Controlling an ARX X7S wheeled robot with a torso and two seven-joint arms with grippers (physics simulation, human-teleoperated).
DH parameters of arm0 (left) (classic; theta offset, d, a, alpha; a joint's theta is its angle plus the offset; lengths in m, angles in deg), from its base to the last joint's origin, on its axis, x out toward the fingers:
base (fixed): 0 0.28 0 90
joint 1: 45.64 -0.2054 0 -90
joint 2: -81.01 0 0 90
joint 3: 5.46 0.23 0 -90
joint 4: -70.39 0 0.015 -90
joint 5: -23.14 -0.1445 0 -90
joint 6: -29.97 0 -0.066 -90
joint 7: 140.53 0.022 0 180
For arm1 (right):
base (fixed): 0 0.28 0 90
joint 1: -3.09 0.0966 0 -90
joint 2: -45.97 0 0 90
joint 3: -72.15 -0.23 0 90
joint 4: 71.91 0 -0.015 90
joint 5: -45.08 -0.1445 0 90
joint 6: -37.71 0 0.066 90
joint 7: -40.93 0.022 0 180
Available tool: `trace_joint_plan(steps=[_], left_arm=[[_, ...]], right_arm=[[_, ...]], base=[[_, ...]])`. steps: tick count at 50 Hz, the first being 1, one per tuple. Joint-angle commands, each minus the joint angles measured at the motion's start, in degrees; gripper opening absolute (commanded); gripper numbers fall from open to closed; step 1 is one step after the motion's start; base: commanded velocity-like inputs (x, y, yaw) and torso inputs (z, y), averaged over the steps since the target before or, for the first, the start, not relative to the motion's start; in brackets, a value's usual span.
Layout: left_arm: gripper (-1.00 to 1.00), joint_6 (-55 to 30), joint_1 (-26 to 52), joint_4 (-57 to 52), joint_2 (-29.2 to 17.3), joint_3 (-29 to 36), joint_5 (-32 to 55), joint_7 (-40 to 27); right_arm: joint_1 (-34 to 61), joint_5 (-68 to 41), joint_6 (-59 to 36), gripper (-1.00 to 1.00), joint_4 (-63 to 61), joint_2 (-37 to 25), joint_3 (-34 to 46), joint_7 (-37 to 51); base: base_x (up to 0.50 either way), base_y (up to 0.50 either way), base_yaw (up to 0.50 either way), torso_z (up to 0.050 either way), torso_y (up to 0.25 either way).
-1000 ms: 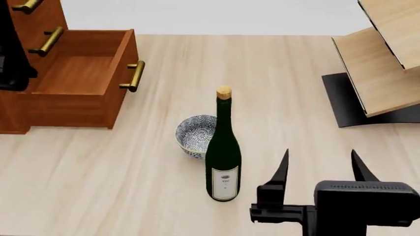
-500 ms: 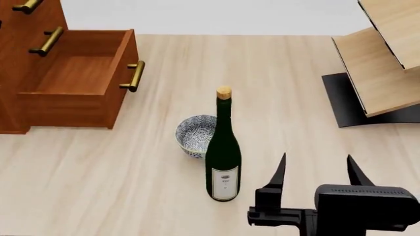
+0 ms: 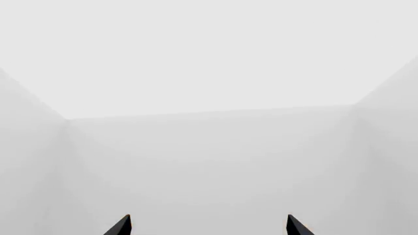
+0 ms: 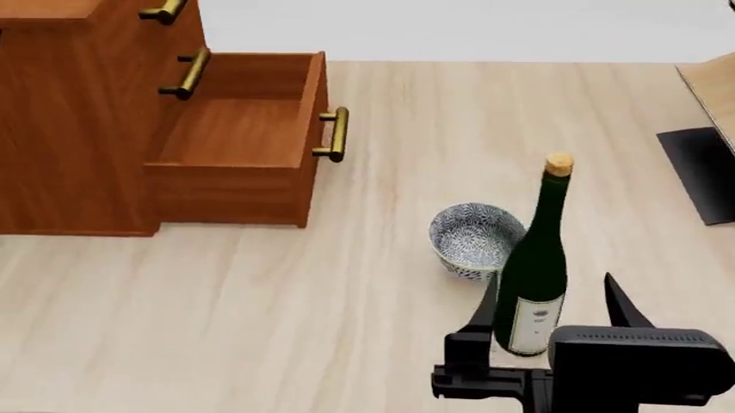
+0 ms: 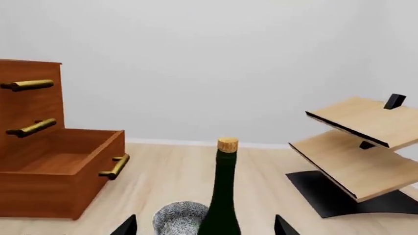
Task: Close the bottom drawer of the cabinet and open the top drawer.
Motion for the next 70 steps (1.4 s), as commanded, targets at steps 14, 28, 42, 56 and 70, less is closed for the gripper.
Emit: trace_joint_plan(steps=[14,28,42,56,70], left_arm=[[1.0,-0.64,0.61,-0.72,-0.55,-0.15,0.95,-0.78],[1.0,-0.59,0.5,-0.81,-0.66,-0.53,1.55,-1.25],[1.0,-0.05,0.39,-0.4,-0.84,-0.14,1.58,-1.55],[1.0,-0.4,0.5,-0.86,-0.72,-0.99,2.8,-2.09],[1.0,-0.15,0.62,-0.85,-0.73,-1.02,3.59,-2.21]], right_arm=[[-0.22,-0.67,-0.03,1.0,-0.41,-0.61,0.59,0.29],[-0.23,-0.92,0.08,1.0,-0.31,-0.88,0.97,0.5],[-0.52,-2.04,0.56,1.0,-0.54,-0.88,0.23,0.82],[-0.44,-2.28,-0.2,1.0,-1.18,-1.24,0.72,1.22],[-0.44,-2.65,-0.16,1.0,-1.28,-1.54,0.77,1.51]], base=[[0.0,0.5,0.0,0.0,0.0],[0.0,0.5,0.0,0.0,0.0],[0.0,0.33,0.0,0.0,0.0],[0.05,0.0,0.0,0.0,0.0],[0.27,0.0,0.0,0.0,0.0]])
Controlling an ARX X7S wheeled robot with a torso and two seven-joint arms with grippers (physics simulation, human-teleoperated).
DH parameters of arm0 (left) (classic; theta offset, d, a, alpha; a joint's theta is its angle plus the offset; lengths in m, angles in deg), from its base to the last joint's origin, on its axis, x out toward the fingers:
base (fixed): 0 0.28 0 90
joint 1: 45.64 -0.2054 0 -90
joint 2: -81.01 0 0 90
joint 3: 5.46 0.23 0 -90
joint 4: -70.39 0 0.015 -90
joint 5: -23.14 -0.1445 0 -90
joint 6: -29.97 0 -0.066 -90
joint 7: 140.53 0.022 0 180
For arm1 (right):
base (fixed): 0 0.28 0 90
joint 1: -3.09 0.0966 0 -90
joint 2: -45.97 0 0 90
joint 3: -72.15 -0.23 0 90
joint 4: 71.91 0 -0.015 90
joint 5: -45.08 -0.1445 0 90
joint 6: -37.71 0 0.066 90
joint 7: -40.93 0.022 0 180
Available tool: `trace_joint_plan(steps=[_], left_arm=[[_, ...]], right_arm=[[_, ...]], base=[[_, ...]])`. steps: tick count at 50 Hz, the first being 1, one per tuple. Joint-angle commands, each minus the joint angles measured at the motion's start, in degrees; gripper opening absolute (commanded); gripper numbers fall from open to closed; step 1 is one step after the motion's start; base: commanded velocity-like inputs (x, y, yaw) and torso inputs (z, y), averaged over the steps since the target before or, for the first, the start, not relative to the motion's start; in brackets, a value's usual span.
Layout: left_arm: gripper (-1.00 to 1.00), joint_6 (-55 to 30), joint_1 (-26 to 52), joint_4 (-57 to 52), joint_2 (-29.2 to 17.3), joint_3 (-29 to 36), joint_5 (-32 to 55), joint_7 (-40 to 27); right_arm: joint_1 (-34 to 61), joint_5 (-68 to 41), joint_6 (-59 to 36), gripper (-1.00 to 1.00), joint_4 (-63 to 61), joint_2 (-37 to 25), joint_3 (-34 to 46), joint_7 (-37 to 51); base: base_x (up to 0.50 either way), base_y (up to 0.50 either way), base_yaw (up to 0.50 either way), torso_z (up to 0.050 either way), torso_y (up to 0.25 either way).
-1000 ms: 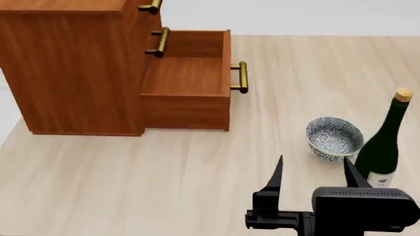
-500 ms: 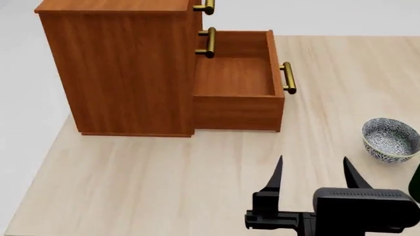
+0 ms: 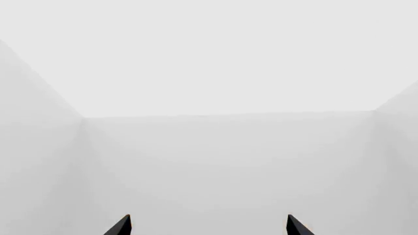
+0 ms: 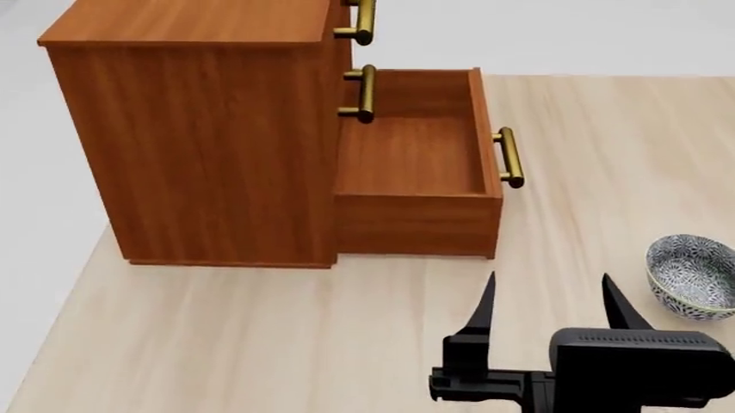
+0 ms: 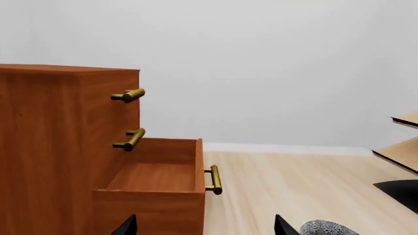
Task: Close the bottom drawer of the cabinet and open the top drawer.
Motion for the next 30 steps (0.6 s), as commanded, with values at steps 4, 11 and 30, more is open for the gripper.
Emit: trace_joint_plan(steps=[4,11,30], left_arm=[[1.0,0.24,-0.18,-0.16,-0.07,-0.16,0.85,-0.17],[1.0,0.41,-0.34,-0.23,-0.11,-0.28,1.25,-0.25],[1.0,1.04,-0.17,0.5,-0.25,0.34,1.61,-0.45]], right_arm=[[-0.17,-0.31,0.16,1.0,-0.01,-0.29,0.15,0.29],[-0.11,-0.46,0.15,1.0,-0.03,-0.43,0.2,0.47],[-0.22,-1.23,0.53,1.0,0.42,-0.7,0.09,0.71]], base=[[0.27,0.0,0.0,0.0,0.0],[0.27,0.0,0.0,0.0,0.0],[0.27,0.0,0.0,0.0,0.0]])
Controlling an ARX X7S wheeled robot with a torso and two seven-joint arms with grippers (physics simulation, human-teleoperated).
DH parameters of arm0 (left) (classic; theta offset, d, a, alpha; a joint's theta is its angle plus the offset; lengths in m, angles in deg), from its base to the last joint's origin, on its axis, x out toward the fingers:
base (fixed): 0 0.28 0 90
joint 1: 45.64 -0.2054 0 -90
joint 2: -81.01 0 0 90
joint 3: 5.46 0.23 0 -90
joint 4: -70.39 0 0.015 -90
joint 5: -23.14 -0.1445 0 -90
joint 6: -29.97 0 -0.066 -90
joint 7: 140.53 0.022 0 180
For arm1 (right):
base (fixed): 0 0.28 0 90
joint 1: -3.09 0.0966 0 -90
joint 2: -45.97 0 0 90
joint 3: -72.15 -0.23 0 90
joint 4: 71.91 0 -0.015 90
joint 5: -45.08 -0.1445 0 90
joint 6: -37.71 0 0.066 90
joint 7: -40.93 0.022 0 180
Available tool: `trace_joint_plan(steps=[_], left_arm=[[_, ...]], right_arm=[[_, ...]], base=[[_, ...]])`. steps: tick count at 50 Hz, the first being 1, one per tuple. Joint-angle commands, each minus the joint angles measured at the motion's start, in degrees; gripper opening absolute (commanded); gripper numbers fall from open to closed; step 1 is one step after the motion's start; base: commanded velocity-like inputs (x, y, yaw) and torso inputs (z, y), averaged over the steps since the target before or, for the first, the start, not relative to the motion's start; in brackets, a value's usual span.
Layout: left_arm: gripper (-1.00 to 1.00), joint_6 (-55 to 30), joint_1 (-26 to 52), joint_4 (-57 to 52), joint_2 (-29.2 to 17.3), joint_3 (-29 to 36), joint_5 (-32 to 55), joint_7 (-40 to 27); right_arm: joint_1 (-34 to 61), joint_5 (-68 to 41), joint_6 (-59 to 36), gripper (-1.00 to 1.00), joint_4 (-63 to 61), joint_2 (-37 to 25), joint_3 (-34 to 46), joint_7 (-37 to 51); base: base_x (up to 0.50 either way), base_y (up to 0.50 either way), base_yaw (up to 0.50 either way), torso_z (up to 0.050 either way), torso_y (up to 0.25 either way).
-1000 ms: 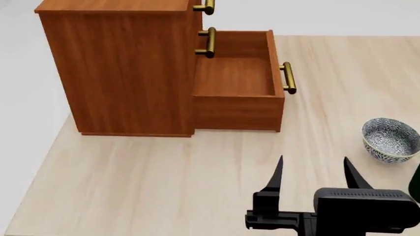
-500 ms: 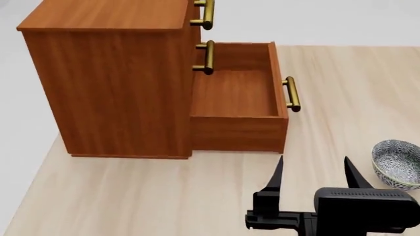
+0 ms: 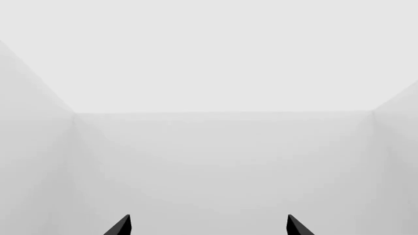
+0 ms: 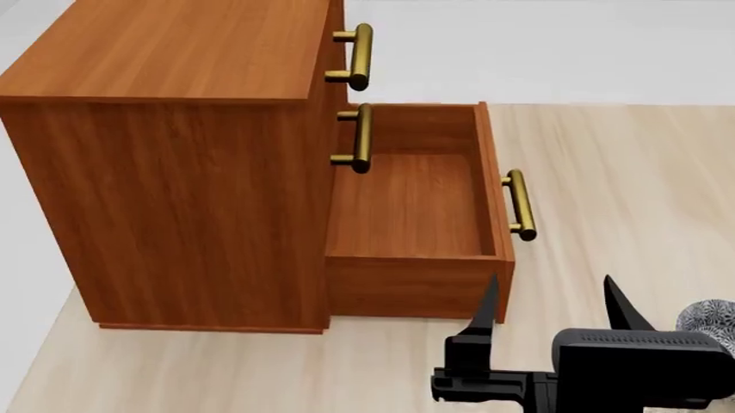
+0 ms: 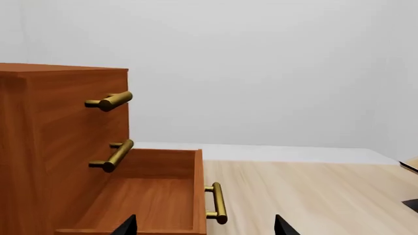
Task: Close the bottom drawer of the cabinet and open the top drawer.
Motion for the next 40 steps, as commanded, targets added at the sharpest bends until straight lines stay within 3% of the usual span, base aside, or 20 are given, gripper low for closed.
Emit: trace_joint_plan(steps=[1,35,40], left_arm=[[1.0,0.14,0.06,0.16,-0.18,0.23,0.3,-0.2],[1.0,1.22,0.13,0.54,-0.51,0.67,1.09,-0.79],[1.0,1.36,0.01,0.43,-0.62,0.73,1.18,-0.89]], right_arm=[[-0.14,-0.44,0.15,1.0,0.08,-0.16,0.0,0.19],[-0.16,-1.25,1.17,1.0,0.6,-0.51,0.1,0.99],[-0.37,-1.63,1.25,1.0,0.23,-0.53,-0.15,1.16]], base=[[0.28,0.0,0.0,0.0,0.0],[0.28,0.0,0.0,0.0,0.0],[-0.01,0.0,0.0,0.0,0.0]])
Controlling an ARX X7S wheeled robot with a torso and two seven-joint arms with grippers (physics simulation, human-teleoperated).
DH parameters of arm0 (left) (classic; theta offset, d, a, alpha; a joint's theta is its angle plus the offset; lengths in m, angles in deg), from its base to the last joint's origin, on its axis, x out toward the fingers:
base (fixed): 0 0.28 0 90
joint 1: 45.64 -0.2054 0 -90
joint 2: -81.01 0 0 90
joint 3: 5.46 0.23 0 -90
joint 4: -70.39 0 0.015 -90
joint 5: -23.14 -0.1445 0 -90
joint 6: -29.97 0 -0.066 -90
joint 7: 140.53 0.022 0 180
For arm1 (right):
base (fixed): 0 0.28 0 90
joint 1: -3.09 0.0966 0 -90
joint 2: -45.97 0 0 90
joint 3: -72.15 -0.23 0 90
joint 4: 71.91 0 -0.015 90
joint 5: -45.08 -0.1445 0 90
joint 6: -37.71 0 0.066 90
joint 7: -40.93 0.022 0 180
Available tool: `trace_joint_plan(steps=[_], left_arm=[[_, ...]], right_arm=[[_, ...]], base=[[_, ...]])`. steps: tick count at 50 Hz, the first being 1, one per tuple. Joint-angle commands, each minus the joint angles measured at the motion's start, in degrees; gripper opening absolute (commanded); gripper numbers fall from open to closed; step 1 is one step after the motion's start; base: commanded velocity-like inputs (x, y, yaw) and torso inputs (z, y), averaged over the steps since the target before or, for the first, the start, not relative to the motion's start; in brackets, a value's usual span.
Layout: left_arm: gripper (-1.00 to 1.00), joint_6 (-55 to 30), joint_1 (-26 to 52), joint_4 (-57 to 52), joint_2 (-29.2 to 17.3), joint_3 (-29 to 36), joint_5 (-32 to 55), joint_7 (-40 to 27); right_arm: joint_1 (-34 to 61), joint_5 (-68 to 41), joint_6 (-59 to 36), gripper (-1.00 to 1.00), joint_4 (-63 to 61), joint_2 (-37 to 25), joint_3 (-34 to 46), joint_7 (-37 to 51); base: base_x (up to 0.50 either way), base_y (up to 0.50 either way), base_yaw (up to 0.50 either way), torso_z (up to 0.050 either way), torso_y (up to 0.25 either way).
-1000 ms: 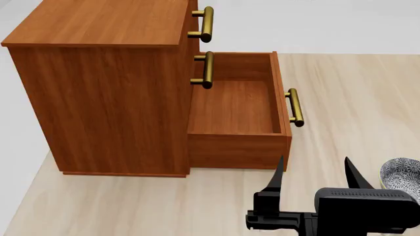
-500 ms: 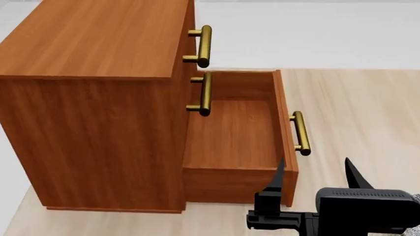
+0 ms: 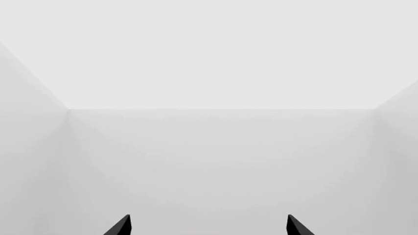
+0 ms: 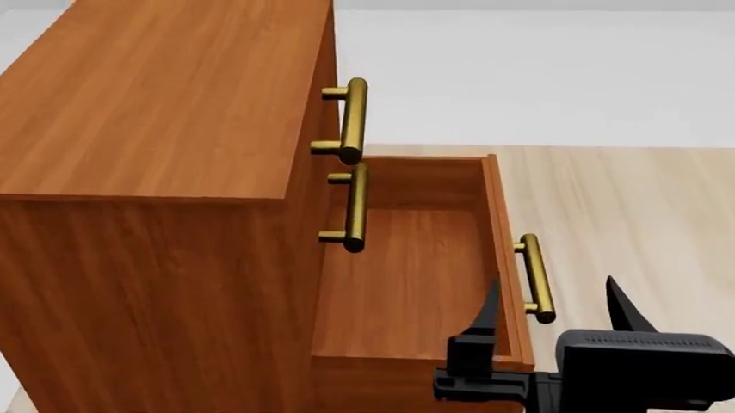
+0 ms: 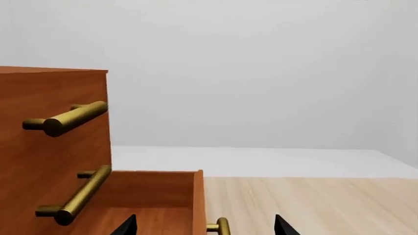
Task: Close the bottom drawer of the cabinet and open the top drawer.
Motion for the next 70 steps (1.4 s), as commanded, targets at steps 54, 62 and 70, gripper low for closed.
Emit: trace_joint_plan(steps=[54,62,70], left_arm=[[1.0,-1.84,0.7,-0.11,-0.27,-0.34,2.95,-2.99],[1.0,-1.79,0.62,-0.15,-0.44,-0.21,3.06,-3.25],[1.0,-1.81,0.62,-0.1,-0.7,-0.1,3.21,-3.42]], right_arm=[[-0.18,-1.86,-0.31,1.0,-2.18,-1.42,0.07,1.73],[0.39,-1.71,-1.9,1.0,-3.49,-2.02,-1.05,3.38],[2.09,-3.2,-5.31,1.0,-4.63,-2.63,-5.4,6.3]], base=[[0.0,0.0,0.0,0.0,-0.114],[0.0,0.0,0.0,0.0,0.0],[0.0,0.0,0.0,0.0,0.0]])
